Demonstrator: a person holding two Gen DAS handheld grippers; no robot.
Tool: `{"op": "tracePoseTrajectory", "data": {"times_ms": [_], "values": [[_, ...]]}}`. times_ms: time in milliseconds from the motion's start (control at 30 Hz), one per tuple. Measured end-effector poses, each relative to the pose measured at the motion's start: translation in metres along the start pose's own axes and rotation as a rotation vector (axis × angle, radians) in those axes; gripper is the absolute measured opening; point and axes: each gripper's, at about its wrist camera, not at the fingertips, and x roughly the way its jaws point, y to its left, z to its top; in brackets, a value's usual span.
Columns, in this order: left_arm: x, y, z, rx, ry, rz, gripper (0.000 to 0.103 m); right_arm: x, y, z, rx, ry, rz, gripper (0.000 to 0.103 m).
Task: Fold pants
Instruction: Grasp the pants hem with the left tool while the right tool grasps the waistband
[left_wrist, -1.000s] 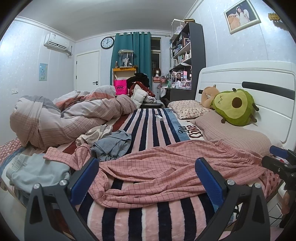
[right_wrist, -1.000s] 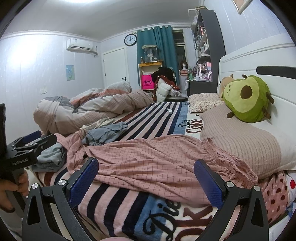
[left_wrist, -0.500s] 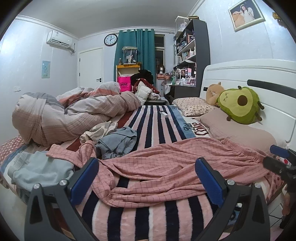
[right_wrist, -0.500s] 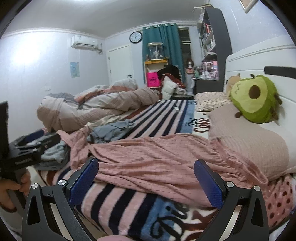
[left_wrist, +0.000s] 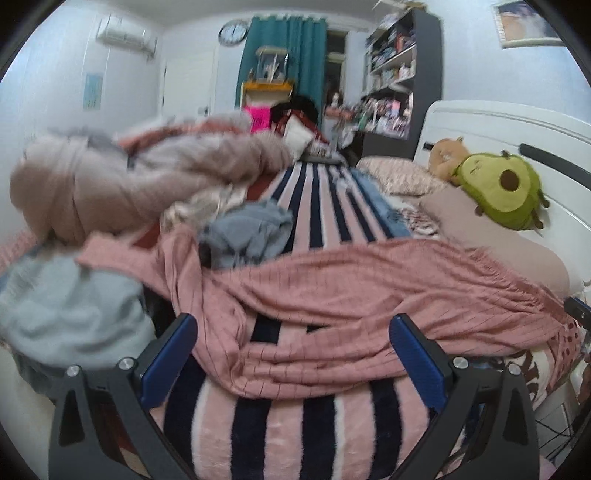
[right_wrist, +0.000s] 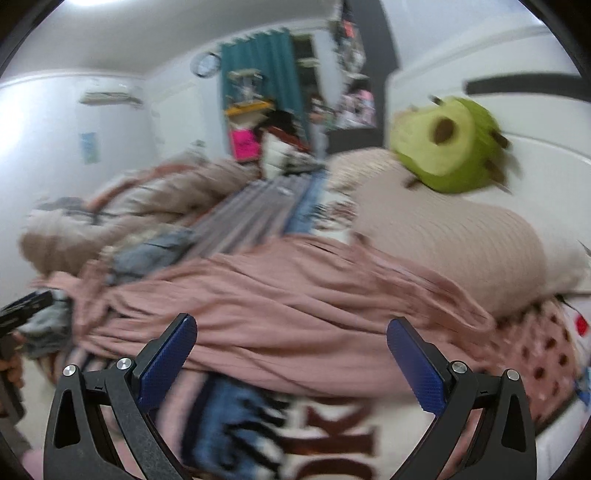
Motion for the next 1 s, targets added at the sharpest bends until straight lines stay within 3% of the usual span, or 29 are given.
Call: {"op": "tracePoseTrajectory", "data": {"times_ms": [233,333,433,533,567,600,633,700,733,767,800,1000], "values": [[0.063,0.029,-0.024,-0.078,0.135,0.030,0.102,0.036,-0.068,-0.013,0.063,0.071,-0.258,0.102],[0.084,0.035,-0.032,-0.114,0.181,-0.003,0.102,0.048,-0.097,-0.015,0.089,0.092,-0.357,0.102],[0.099,0.032,-0.038,-0.133,0.209,-0.028,0.102,0.056,-0.123,-0.019,0.143,0.120,-0.366,0.102],[0.113,0.027,-0.039,-0.149,0.227,-0.030,0.092,0.062,-0.136,-0.021,0.169,0.136,-0.281,0.101],[0.116,0.028,-0.039,-0.155,0.229,-0.027,0.088,0.067,-0.140,-0.022,0.186,0.142,-0.226,0.092],[0.119,0.029,-0.039,-0.160,0.230,-0.018,0.082,0.071,-0.144,-0.022,0.198,0.149,-0.203,0.076],[0.121,0.030,-0.038,-0.164,0.227,-0.009,0.077,0.076,-0.146,-0.022,0.214,0.168,-0.178,0.066],[0.120,0.035,-0.037,-0.169,0.214,0.031,0.042,0.083,-0.147,-0.022,0.231,0.195,-0.152,0.018],[0.120,0.038,-0.037,-0.169,0.212,0.060,0.031,0.085,-0.146,-0.022,0.233,0.202,-0.137,0.008],[0.120,0.042,-0.038,-0.170,0.211,0.076,0.016,0.086,-0.143,-0.021,0.228,0.202,-0.130,0.006],[0.118,0.047,-0.038,-0.184,0.207,0.078,0.011,0.085,-0.138,-0.020,0.221,0.194,-0.135,0.005],[0.087,0.068,-0.033,-0.196,0.133,0.119,0.005,0.055,-0.121,0.000,0.211,0.082,-0.126,0.003]]}}
